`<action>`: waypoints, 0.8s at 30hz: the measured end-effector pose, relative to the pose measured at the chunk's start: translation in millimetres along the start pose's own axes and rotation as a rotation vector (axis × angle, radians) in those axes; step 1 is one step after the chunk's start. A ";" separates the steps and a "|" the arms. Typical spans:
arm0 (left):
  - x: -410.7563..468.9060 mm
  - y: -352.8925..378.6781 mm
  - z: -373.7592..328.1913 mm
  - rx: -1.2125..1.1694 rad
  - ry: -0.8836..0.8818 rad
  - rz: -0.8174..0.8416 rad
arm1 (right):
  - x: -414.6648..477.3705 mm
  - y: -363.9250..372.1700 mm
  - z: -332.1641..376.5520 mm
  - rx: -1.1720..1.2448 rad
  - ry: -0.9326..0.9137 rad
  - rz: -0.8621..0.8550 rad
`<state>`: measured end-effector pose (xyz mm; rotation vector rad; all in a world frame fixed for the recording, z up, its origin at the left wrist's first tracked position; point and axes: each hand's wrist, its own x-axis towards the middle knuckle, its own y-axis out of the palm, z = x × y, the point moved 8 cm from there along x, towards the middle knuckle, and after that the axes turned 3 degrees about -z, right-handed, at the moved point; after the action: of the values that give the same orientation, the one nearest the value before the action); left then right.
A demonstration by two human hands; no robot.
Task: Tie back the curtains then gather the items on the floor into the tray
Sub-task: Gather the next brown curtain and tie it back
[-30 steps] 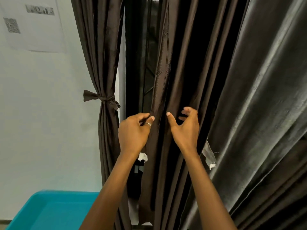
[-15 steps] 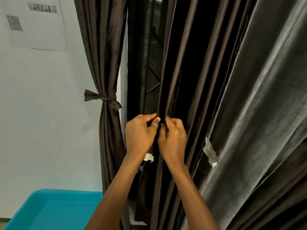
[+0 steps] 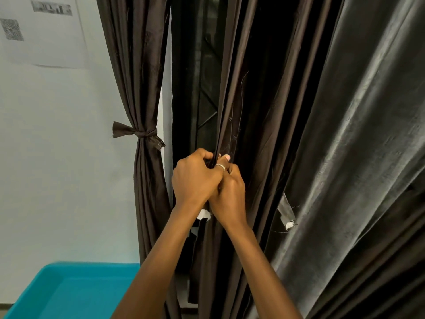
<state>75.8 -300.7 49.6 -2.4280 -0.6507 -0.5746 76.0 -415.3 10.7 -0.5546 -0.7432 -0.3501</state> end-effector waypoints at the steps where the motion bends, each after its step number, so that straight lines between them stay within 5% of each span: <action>1: 0.3 -0.3 -1.1 0.016 0.002 -0.010 | -0.5 -0.7 1.1 0.005 -0.010 0.002; 9: 0.2 -4.0 3.8 -0.004 0.020 -0.055 | 1.1 -4.6 -1.4 0.062 0.026 0.236; 16: 2.4 -8.8 7.9 -0.030 0.071 -0.061 | 6.7 -102.6 -15.7 -0.207 0.168 -0.439; 24: 6.9 -6.6 13.5 -0.053 0.084 -0.048 | 29.1 -107.6 -42.3 -0.192 0.245 -0.274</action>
<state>81.0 -285.5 45.6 -2.4277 -0.6680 -0.7182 66.6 -529.5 43.5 -0.5792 -0.5510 -0.7361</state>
